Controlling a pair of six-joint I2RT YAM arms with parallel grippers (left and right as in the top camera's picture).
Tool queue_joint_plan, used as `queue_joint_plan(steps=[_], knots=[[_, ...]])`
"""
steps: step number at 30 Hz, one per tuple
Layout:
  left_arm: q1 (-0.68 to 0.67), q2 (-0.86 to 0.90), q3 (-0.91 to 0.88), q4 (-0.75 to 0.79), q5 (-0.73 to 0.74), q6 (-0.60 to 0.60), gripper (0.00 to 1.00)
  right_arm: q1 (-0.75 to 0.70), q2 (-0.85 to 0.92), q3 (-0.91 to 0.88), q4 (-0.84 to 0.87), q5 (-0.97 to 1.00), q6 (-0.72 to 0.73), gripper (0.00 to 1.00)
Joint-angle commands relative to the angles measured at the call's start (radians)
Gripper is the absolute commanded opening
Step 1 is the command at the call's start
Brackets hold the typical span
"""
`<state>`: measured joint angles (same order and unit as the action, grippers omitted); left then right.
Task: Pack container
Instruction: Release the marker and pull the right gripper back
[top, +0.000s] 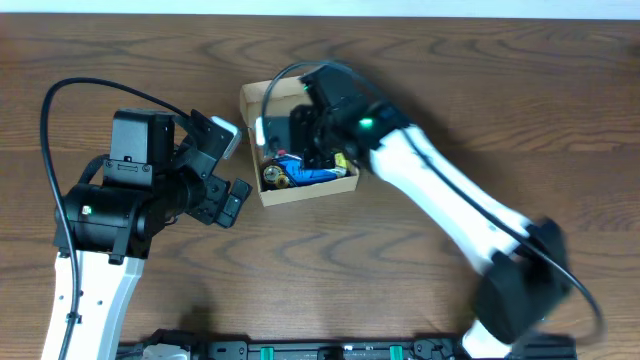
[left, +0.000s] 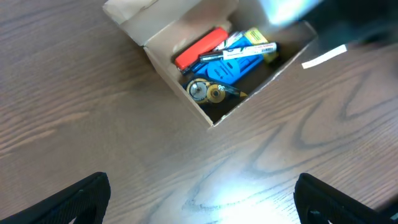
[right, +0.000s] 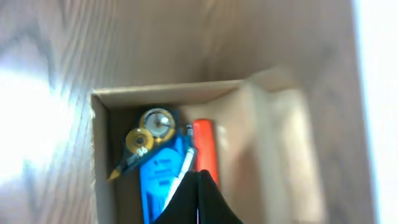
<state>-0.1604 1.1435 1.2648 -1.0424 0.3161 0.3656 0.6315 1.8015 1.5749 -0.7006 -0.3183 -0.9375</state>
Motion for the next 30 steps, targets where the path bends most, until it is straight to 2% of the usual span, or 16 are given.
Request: queue_joint_plan(steps=[1,6,12,16,20,24,25,30], knots=[[0.005,0.000,0.011,-0.002,0.014,-0.007,0.95,-0.031,-0.135,0.011,-0.032,0.006,0.115,0.01],[0.005,0.000,0.011,-0.002,0.014,-0.006,0.95,-0.097,-0.223,0.011,-0.109,0.058,0.337,0.02],[0.005,0.000,0.011,-0.001,0.014,-0.006,0.95,-0.229,-0.223,0.002,-0.203,0.090,0.587,0.01],[0.003,0.000,0.011,0.060,0.044,-0.007,0.95,-0.307,-0.206,-0.030,-0.209,-0.010,0.646,0.01],[0.003,0.000,0.011,0.053,0.048,-0.007,0.95,-0.354,-0.188,-0.061,-0.196,-0.147,0.645,0.01],[0.003,0.000,0.011,0.053,0.048,-0.007,0.95,-0.383,-0.164,-0.110,-0.133,-0.157,0.716,0.01],[0.003,0.001,0.011,0.080,0.047,-0.009,0.95,-0.389,-0.149,-0.126,-0.105,-0.157,0.766,0.01],[0.015,0.055,0.010,0.163,0.019,-0.039,0.95,-0.396,-0.082,-0.152,-0.036,-0.150,0.837,0.01]])
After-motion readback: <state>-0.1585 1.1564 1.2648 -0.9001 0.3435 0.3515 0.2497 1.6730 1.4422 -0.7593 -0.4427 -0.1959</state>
